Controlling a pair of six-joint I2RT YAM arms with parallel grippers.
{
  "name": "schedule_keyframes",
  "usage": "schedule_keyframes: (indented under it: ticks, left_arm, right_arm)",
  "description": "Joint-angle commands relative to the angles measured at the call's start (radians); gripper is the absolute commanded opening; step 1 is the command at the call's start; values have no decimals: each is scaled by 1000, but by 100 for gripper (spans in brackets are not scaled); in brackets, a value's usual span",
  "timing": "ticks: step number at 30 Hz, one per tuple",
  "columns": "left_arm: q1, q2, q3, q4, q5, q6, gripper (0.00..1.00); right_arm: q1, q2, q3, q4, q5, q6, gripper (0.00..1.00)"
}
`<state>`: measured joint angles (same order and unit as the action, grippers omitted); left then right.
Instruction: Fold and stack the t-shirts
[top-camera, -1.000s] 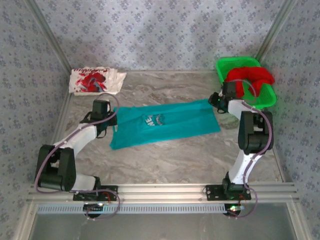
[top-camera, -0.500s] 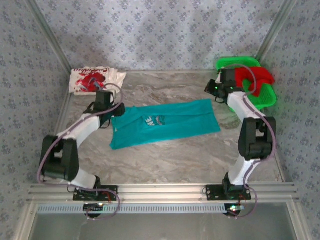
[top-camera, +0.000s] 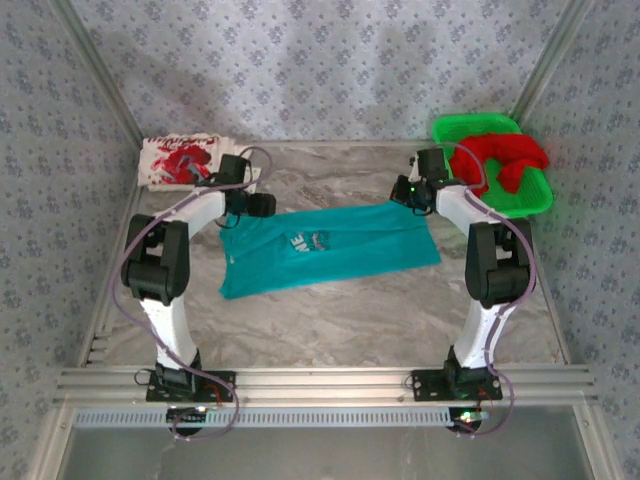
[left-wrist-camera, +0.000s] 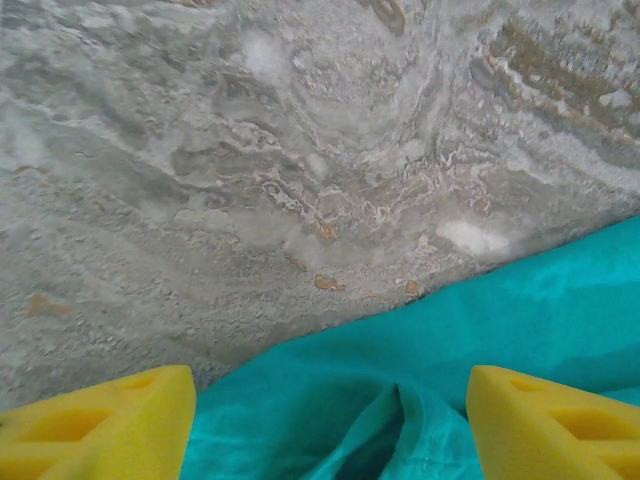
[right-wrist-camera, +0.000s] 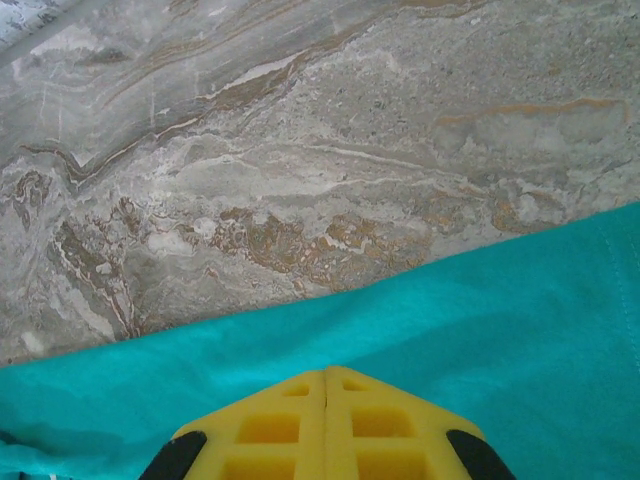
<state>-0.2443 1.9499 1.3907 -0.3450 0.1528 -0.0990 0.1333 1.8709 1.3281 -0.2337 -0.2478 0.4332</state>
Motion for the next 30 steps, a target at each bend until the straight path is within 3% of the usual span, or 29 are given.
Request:
schedule_keyframes:
  ticks: [1,5,7,11,15,17,20,30]
  left_arm:
    - [-5,77,130,-113,51,50,69]
    - [-26,104,139,-89,47,35,64]
    - [-27,112,135,-82,32,28,50]
    - [-29,116,114,-64,32,12,44]
    - [-35,115,93,-52,28,8,25]
    - [-35,116,87,-50,23,6,9]
    - [-35,112,83,-53,21,7,3]
    - [-60,12,7,-23,22,-48,0]
  right_arm:
    - [0,-18,-15,-27,-8,-10,6]
    - [-1,-18,-12,-32,4,-13,5]
    - [-1,-21,-12,-34,8,-13,5]
    - [-2,-21,-4,-46,11,-21,5]
    - [-4,-19,0,-53,18,-26,5]
    - [-4,-21,-3,-50,21,-25,5]
    - [-5,-21,-4,-52,21,-23,5]
    - [-6,-24,-4,-57,31,-19,6]
